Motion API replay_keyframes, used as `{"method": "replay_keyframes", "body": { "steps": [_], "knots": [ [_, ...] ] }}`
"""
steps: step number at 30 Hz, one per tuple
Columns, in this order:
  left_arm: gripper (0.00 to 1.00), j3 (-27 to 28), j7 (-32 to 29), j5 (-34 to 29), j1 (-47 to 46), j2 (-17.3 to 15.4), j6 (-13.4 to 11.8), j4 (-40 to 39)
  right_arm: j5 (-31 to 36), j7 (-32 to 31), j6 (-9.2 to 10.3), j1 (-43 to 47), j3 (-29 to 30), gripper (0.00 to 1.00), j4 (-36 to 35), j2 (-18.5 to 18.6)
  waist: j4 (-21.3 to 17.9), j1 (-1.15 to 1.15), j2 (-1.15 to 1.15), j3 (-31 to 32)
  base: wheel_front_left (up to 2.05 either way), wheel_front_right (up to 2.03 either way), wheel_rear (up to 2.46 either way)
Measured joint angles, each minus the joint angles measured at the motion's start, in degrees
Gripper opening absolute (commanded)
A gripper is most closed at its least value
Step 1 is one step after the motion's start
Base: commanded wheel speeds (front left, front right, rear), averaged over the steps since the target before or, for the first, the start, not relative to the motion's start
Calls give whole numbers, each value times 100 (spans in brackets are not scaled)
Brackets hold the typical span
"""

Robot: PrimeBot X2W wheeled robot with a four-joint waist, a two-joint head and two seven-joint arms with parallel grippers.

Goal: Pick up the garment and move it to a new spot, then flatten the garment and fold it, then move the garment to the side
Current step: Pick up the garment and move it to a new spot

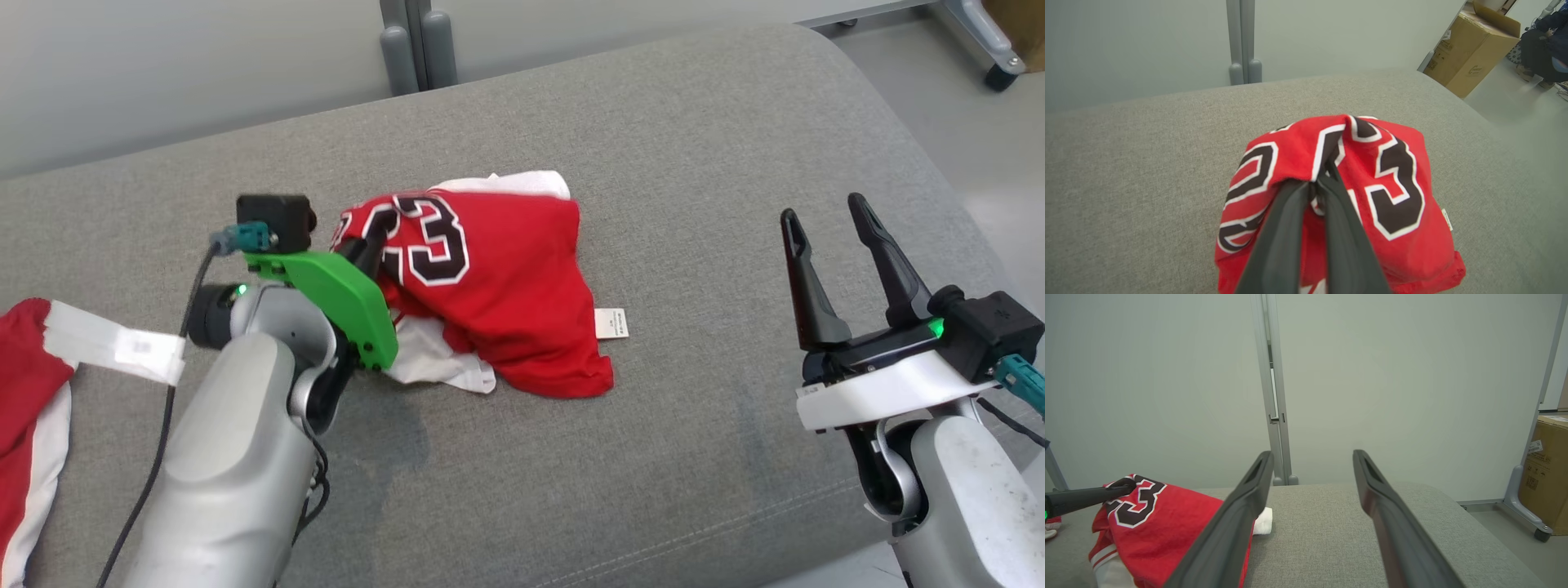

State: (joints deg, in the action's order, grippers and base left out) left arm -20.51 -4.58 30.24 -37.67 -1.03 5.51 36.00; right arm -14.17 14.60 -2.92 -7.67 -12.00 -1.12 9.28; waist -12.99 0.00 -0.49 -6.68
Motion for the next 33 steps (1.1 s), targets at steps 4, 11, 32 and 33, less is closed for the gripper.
{"method": "replay_keyframes", "body": {
  "steps": [4, 11, 32, 33],
  "knots": [
    [100, -199, -85, 24, 428, -29, 2, 209, -4, 0, 49, 15, 97, 100, -16, 23, -14, 0, 0, -107, 0, 0, 0],
    [100, -361, 75, 34, 549, -34, 10, 56, -4, 0, 47, 77, 148, 100, -12, 37, 172, 0, 0, -161, 0, 0, 0],
    [100, -79, 1336, -19, 1295, -213, -160, -1079, -4, 0, -108, 358, -42, 100, 191, 24, 849, 0, 0, 95, 0, 0, 0],
    [100, -9, 1433, -46, 1339, -247, -209, -1131, -4, 0, -110, 358, -54, 100, 201, 20, 859, 0, 0, 114, 0, 0, 0]
  ]
}}
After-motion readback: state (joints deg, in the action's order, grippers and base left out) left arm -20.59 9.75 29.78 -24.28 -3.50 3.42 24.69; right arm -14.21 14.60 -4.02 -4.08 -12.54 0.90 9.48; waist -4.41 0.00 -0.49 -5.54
